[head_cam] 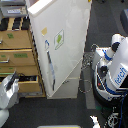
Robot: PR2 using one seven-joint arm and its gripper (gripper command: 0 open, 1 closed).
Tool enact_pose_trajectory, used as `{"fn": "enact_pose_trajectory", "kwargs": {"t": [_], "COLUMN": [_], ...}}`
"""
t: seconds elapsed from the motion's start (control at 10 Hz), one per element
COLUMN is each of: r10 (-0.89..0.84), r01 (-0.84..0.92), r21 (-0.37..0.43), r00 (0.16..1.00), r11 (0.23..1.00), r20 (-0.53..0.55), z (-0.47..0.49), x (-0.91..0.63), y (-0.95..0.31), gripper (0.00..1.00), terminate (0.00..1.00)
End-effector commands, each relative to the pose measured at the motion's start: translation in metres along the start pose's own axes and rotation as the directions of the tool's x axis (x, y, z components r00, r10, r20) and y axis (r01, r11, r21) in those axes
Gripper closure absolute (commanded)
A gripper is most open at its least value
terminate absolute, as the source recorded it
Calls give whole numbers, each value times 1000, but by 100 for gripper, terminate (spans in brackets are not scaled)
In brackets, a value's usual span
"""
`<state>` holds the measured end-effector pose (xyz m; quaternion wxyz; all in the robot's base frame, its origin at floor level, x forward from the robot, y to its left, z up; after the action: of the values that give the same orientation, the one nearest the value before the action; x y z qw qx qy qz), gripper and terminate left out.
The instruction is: Opening the fridge
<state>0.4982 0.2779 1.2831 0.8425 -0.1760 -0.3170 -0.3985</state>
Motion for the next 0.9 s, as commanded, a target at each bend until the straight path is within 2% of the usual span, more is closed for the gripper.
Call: {"fn": "enact_pose_trajectory", "kwargs": {"t": [0.1,0.2,0.4,0.6,0.8,0.9], "r10": [-187,-110,58,123,111,90], "r01": [220,126,-58,-147,-141,-126], "r21": [-140,-127,-165,-128,-93,-77], "r00": [958,986,998,976,955,927], "r11": [965,984,985,981,986,989], "r20": [219,123,-7,-178,-274,-363], "z": [260,196,94,-29,-105,-183], "x": [-132,-122,-112,-100,-80,-45], "y": [-286,-208,-79,19,53,76], "gripper": [100,0,0,0,0,0], "terminate": [0,0,0,0,0,0]}}
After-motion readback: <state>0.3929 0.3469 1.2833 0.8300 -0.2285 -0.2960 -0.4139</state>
